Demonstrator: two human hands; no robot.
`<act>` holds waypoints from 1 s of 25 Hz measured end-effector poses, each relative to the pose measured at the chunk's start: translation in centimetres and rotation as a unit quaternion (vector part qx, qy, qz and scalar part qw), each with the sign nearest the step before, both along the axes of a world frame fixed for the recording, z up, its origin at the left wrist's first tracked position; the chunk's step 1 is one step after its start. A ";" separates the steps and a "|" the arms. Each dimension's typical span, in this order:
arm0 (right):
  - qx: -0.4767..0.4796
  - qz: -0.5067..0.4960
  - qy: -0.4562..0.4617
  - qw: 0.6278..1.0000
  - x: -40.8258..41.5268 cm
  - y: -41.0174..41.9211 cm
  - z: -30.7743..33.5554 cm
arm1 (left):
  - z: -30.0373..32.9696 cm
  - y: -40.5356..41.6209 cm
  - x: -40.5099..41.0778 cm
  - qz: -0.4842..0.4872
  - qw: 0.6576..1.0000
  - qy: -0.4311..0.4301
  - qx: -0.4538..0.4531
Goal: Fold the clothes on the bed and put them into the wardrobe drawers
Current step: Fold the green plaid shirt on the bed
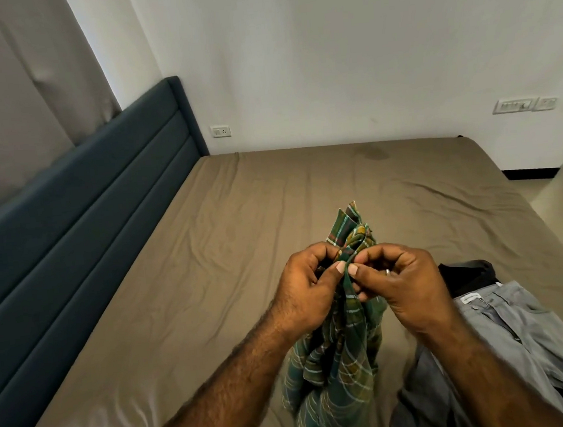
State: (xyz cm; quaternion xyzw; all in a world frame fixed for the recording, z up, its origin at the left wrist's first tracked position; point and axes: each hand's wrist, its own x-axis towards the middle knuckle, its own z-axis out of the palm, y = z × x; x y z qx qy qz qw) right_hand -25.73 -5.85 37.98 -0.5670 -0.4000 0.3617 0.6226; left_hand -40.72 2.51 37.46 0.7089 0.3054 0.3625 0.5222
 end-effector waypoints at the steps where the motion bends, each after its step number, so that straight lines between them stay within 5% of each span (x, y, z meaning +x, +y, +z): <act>1: -0.001 0.004 -0.034 0.999 0.0 0.0 0.1 | 0.0 0.0 0.0 -0.001 1.000 -0.003 0.009; 10: 0.038 -0.045 -0.084 0.995 -1.5 0.0 -0.4 | 0.5 -0.5 0.1 0.072 0.996 -0.040 -0.021; 14: 0.042 -0.103 -0.192 0.975 -1.9 0.2 -1.1 | 1.7 -0.6 -0.3 0.028 0.997 -0.029 -0.066; 19: 0.059 -0.075 -0.344 0.934 -1.5 -0.2 -1.2 | 1.6 0.2 -0.3 0.093 0.993 0.069 -0.033; 20: 0.055 -0.058 -0.296 0.952 -1.4 -0.1 -1.2 | 1.6 0.1 -0.3 0.090 0.992 0.074 -0.042; 22: 0.000 -0.001 -0.048 0.999 -1.3 0.0 -0.6 | 1.6 -0.3 -0.3 0.078 0.993 0.067 -0.056; 24: -0.054 0.055 0.189 0.979 -1.3 0.3 0.0 | 1.2 -0.5 -0.6 0.064 0.995 0.042 -0.068; 25: -0.071 0.065 0.238 0.967 -1.4 0.4 0.2 | 0.9 -0.5 -0.8 0.063 0.995 0.033 -0.072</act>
